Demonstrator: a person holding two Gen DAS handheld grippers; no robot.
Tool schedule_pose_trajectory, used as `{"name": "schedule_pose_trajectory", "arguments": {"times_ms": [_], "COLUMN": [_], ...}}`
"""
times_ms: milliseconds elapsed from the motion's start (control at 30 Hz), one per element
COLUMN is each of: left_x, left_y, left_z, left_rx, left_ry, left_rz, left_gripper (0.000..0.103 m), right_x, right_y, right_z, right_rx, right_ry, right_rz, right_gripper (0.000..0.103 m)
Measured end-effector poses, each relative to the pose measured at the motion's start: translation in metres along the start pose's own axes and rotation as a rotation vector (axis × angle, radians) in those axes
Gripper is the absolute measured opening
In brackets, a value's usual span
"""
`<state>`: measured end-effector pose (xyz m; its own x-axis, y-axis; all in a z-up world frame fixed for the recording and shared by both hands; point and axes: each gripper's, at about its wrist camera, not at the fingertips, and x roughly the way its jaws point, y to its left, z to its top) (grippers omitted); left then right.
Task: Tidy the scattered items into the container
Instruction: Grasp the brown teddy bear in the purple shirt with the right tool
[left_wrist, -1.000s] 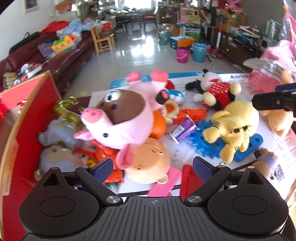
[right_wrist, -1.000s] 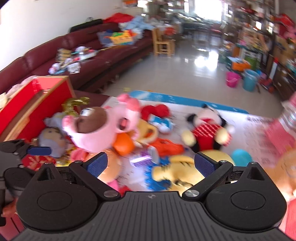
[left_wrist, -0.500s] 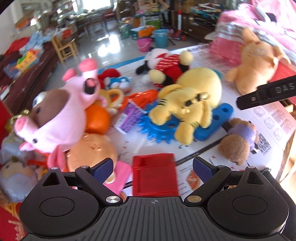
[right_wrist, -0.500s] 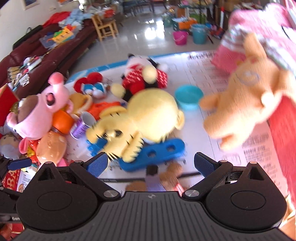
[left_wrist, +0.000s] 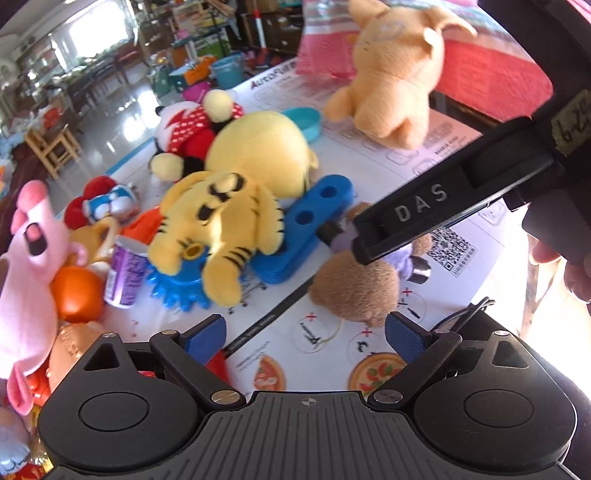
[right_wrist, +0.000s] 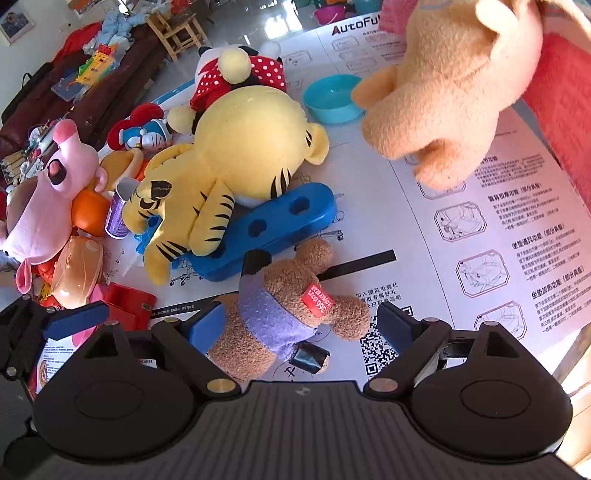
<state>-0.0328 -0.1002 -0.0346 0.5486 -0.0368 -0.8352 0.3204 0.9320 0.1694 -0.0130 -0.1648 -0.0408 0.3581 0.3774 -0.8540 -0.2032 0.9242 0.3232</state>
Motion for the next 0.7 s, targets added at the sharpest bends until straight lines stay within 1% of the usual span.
{"name": "schedule_pose_trajectory", "arguments": {"times_ms": [167, 267, 333, 367, 400, 433, 467, 500, 567, 600, 633, 700], "left_x": [0.016, 0.029, 0.039, 0.043, 0.048, 0.051, 0.053, 0.054, 0.056, 0.057, 0.058, 0.06], "left_y": [-0.023, -0.034, -0.035, -0.033, -0.031, -0.028, -0.024, -0.017, -0.003, 0.003, 0.009, 0.018], "left_z": [0.012, 0.015, 0.015, 0.015, 0.014, 0.014, 0.013, 0.012, 0.012, 0.011, 0.011, 0.011], "left_rx": [0.072, 0.106, 0.099, 0.09, 0.077, 0.063, 0.047, 0.019, -0.047, -0.076, -0.098, -0.133], "left_ry": [0.009, 0.024, 0.053, 0.069, 0.084, 0.096, 0.103, 0.107, 0.124, 0.132, 0.143, 0.152], "left_rz": [-0.016, -0.015, -0.025, -0.036, -0.049, -0.051, -0.048, -0.063, -0.106, -0.123, -0.136, -0.151], "left_gripper": [0.099, 0.098, 0.092, 0.085, 0.076, 0.073, 0.063, 0.055, 0.054, 0.051, 0.043, 0.038], "right_x": [0.005, 0.006, 0.007, 0.008, 0.009, 0.01, 0.01, 0.01, 0.009, 0.009, 0.009, 0.008], "right_y": [-0.016, -0.015, -0.015, -0.015, -0.015, -0.014, -0.013, -0.012, -0.011, -0.011, -0.012, -0.017], "right_z": [-0.001, 0.0, 0.001, 0.001, 0.002, 0.002, 0.002, 0.001, 0.001, 0.001, 0.001, 0.002], "right_rx": [0.113, 0.113, 0.113, 0.12, 0.125, 0.125, 0.122, 0.12, 0.127, 0.135, 0.143, 0.17], "right_ry": [0.057, 0.058, 0.063, 0.069, 0.074, 0.075, 0.074, 0.073, 0.066, 0.06, 0.054, 0.045], "right_rz": [0.069, 0.086, 0.093, 0.098, 0.101, 0.106, 0.112, 0.121, 0.147, 0.157, 0.165, 0.17], "right_gripper": [0.091, 0.09, 0.088, 0.089, 0.089, 0.089, 0.089, 0.089, 0.089, 0.089, 0.089, 0.088]}}
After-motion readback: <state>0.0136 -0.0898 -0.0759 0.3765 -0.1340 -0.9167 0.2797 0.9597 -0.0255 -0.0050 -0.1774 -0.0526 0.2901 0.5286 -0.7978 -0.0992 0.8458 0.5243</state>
